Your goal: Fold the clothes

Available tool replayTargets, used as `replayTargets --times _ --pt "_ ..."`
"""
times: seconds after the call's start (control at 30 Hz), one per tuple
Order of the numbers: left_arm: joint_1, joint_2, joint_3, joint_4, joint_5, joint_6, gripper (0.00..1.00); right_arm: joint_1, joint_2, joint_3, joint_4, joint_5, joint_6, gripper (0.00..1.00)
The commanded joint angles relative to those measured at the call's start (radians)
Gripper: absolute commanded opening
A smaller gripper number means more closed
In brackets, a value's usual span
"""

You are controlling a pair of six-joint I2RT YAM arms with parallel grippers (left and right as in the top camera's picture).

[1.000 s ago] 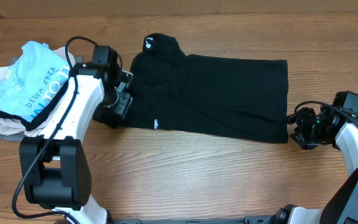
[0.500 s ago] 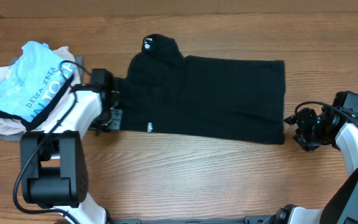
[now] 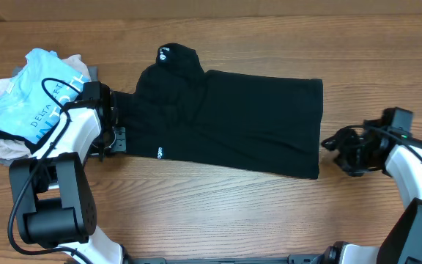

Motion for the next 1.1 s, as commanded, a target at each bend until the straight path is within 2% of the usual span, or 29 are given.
replayTargets --times 0.0,0.13,0.5,0.7,0.8,0.93,1.07 --pt "0.003 0.006 0.004 0.003 0.006 -0.02 0.04 0.054 0.003 -0.01 -0.014 -0.042 -0.03 0.56" --pt "0.003 0.006 0.004 0.004 0.009 -0.021 0.04 0.083 0.004 -0.01 0.004 0.008 0.032 0.51" --pt "0.003 0.006 0.004 0.003 0.01 -0.021 0.04 0.121 0.091 -0.01 0.089 0.007 0.092 0.49" --pt "0.003 0.006 0.004 0.003 0.017 -0.02 0.04 0.129 0.113 -0.01 0.139 0.003 0.093 0.36" --pt "0.003 0.006 0.004 0.002 0.017 -0.02 0.04 0.129 0.113 -0.01 0.138 0.008 0.092 0.37" --pt "0.003 0.006 0.004 0.002 0.017 -0.021 0.04 0.13 0.114 -0.01 0.148 0.034 0.093 0.45" --pt "0.003 0.006 0.004 0.002 0.017 -0.02 0.04 0.132 0.114 -0.01 0.164 0.034 0.093 0.44"
